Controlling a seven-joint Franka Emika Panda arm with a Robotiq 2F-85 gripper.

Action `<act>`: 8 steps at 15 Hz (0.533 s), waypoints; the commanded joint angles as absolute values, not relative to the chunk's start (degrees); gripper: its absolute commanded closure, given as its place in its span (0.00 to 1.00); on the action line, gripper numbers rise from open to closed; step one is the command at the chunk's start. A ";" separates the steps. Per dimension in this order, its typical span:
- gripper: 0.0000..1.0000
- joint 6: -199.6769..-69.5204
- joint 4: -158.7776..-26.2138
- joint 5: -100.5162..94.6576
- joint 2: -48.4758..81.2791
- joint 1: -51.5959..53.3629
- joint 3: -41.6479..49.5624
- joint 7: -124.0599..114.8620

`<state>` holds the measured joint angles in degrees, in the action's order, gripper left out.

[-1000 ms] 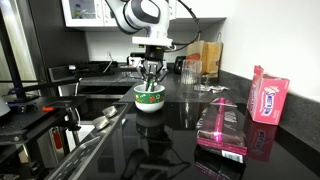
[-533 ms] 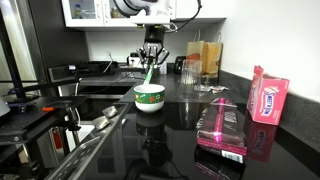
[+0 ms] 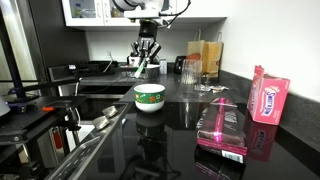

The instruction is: Remove the marker out of the cup

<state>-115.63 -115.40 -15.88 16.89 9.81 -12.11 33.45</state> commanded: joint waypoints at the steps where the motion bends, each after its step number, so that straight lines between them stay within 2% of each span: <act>1: 0.95 -112.31 -110.59 -17.05 21.68 12.82 -12.97 26.29; 8: 0.95 -110.10 -103.31 -18.66 33.61 18.16 -13.01 20.44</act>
